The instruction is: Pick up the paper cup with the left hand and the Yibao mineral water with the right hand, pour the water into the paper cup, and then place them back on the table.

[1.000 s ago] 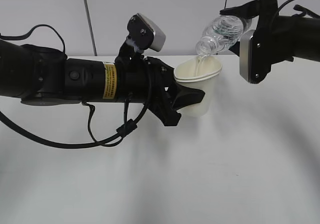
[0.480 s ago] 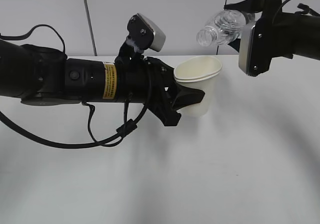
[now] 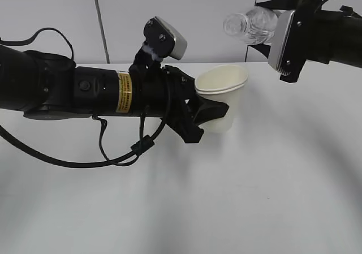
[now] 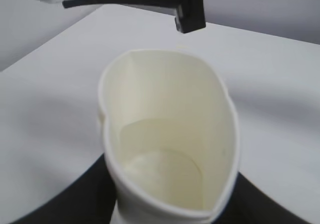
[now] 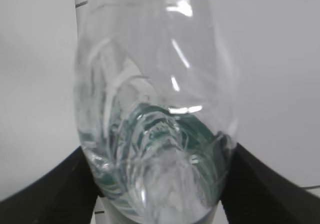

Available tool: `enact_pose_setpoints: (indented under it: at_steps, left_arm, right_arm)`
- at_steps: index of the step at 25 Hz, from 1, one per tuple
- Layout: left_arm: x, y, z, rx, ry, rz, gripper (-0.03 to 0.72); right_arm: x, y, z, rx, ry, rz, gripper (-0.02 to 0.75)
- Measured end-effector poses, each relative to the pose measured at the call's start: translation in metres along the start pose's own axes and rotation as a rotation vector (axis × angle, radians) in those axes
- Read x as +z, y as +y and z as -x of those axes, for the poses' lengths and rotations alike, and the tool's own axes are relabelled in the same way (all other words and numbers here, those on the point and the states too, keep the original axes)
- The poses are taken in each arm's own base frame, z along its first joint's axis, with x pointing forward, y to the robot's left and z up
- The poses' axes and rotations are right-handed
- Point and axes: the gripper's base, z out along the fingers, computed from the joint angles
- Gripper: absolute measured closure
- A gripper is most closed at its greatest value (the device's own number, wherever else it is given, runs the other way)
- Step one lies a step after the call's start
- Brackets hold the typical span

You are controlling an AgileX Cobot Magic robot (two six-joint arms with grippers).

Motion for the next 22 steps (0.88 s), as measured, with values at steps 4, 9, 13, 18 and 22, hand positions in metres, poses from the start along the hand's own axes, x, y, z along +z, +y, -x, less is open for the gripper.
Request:
enact_pose_setpoints:
  at_steps: [4, 9, 13, 18, 22]
  left_arm:
    - [0.0, 0.0009, -0.0009, 0.0, 0.01, 0.01, 0.353]
    - [0.0, 0.0012, -0.0007, -0.006, 0.008, 0.014, 0.353]
    - [0.0, 0.0026, -0.0004, -0.024, 0.005, 0.028, 0.353]
    - [-0.0003, 0.0066, -0.0036, -0.038, 0.038, 0.073, 0.353]
    - [-0.0007, 0.0093, -0.0064, -0.04, 0.069, 0.104, 0.353]
  right_arm:
    - [0.0, -0.0005, 0.0003, 0.129, -0.004, -0.006, 0.238]
    - [0.0, -0.001, -0.0001, 0.296, -0.001, -0.011, 0.238]
    - [0.0, -0.0024, -0.0011, 0.464, 0.006, -0.028, 0.238]
    - [0.0, -0.0026, -0.0013, 0.62, 0.005, -0.032, 0.238]
    - [0.0, -0.0026, -0.0013, 0.746, 0.003, -0.032, 0.238]
